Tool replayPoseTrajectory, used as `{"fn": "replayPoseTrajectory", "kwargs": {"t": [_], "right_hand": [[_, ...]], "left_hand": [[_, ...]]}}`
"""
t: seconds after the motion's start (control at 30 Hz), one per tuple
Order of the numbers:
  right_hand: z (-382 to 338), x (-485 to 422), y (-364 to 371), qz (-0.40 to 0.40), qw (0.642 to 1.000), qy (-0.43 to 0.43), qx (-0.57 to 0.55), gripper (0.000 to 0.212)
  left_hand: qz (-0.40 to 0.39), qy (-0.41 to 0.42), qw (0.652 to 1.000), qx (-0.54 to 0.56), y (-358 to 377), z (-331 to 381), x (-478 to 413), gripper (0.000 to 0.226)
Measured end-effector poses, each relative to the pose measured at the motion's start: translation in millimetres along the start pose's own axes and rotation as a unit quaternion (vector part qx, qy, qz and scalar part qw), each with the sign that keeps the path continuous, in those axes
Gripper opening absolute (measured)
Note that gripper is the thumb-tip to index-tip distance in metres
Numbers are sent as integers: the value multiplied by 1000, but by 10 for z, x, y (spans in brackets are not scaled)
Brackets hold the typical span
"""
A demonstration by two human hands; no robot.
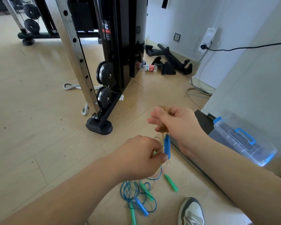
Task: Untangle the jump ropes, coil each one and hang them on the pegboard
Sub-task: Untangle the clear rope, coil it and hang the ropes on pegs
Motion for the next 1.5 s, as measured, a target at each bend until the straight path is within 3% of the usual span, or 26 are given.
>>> {"fn": "replayPoseTrajectory", "kwargs": {"t": [0.07,0.13,0.2,0.3,0.4,0.47,0.57,0.7,0.93,1.07,1.2,1.33,1.43,1.5], "right_hand": [[-106,5,-25,-1,984,-84,160,15],[-132,8,-8,-24,971,-117,206,21],[-96,14,57,-79,975,-95,184,31],[-66,95,226,-189,980,-6,58,47],[-70,198,362,-267,963,34,-22,23],[-8,168,361,-257,966,33,-16,9],[66,68,296,-202,979,17,12,17],[81,-12,200,-165,985,-6,41,25],[96,80,273,-247,967,17,66,20],[7,114,306,-285,956,57,42,20],[15,152,307,-314,943,108,10,20],[63,158,299,-269,949,146,-71,29],[-1,147,275,-211,949,159,-169,26],[-11,136,247,-171,948,161,-216,23]], "left_hand": [[29,0,995,94,-164,59,19,28],[103,2,974,203,-413,33,28,19],[186,7,948,257,-661,-45,62,16],[263,8,931,252,-854,-184,94,15],[277,-25,923,265,-828,-327,62,20],[268,-44,928,256,-757,-383,40,21],[248,-39,946,206,-646,-361,27,18],[221,0,950,221,-626,-261,50,18],[217,-3,974,71,-652,-321,29,7],[234,23,969,78,-694,-282,37,9],[203,16,972,116,-645,-312,7,14],[235,35,956,175,-631,-293,14,9],[287,61,949,115,-609,-219,40,13],[272,22,960,68,-500,-227,-6,17]]}}
Point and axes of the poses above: each hand's wrist, its own x-axis away from the middle knuckle, its own y-axis out of the palm, z = x × y, the point moved 7 cm from there along -x, towards the middle knuckle, and after that the axes turned 1 degree about -y, right-handed, at the moved point
